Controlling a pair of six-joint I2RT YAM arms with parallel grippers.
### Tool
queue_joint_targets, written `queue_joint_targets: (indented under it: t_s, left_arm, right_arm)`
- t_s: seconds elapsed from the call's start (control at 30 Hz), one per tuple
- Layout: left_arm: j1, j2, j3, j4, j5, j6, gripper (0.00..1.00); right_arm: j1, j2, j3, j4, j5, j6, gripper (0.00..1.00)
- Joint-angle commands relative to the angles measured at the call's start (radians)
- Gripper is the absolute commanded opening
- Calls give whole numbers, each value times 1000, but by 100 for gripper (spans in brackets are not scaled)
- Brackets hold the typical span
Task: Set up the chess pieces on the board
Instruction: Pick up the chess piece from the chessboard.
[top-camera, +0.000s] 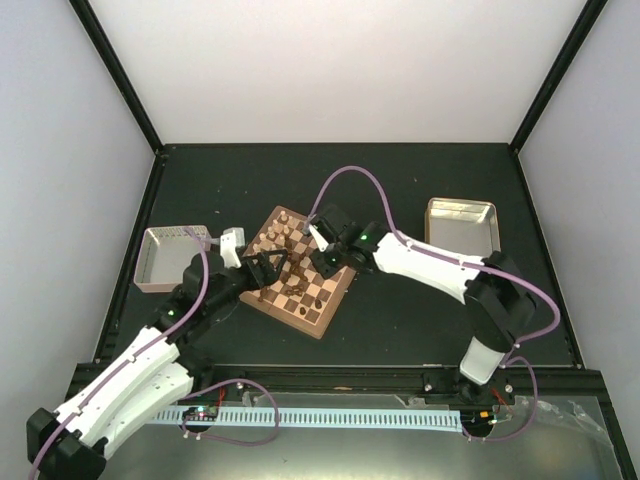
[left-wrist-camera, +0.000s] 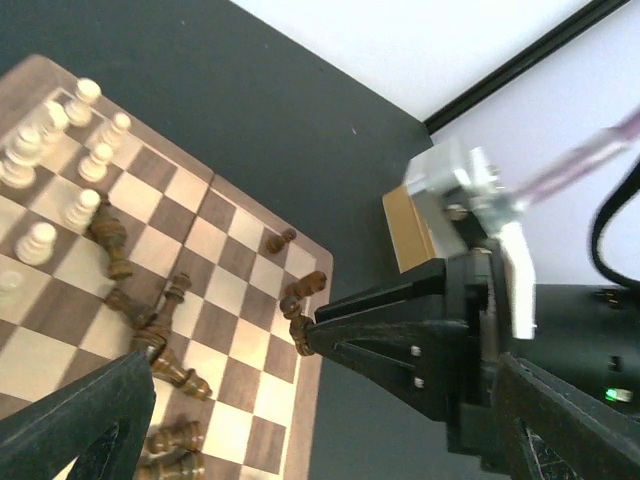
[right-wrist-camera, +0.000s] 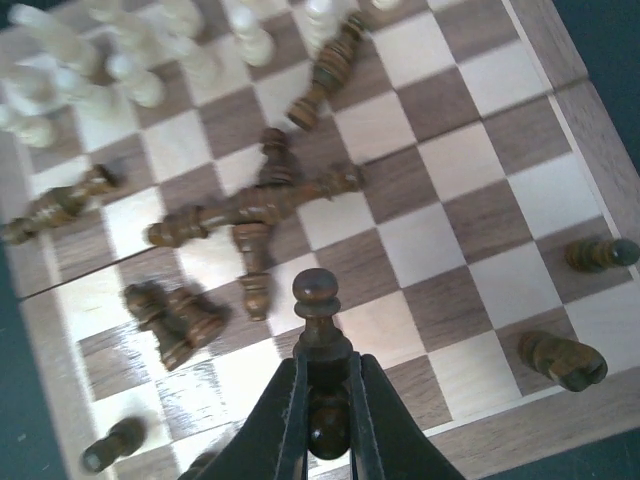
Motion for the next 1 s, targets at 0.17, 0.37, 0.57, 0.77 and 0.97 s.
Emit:
queue_joint_targets:
  t_s: [0.17,0.37,0.57,0.77,0.97]
  left_arm:
    - [17,112,-4,194,157,-207,89]
    - [30,207,-1,337,288,-291,78]
    - [41,248,-4,419,360,-322,57]
    - [43,278,22,372,391,-279,40]
    - [43,294,30,375,412,-267,24]
  right_arm:
    - [0,-192,-77,110,-182,-152,2]
    - [1,-265,-99,135,-263,-161,2]
    - [1,-291,-102,148,-289,-155,2]
    - [0,-298,-103,154,-308,-154,2]
    - [1,-296,-102,160,-293,-144,2]
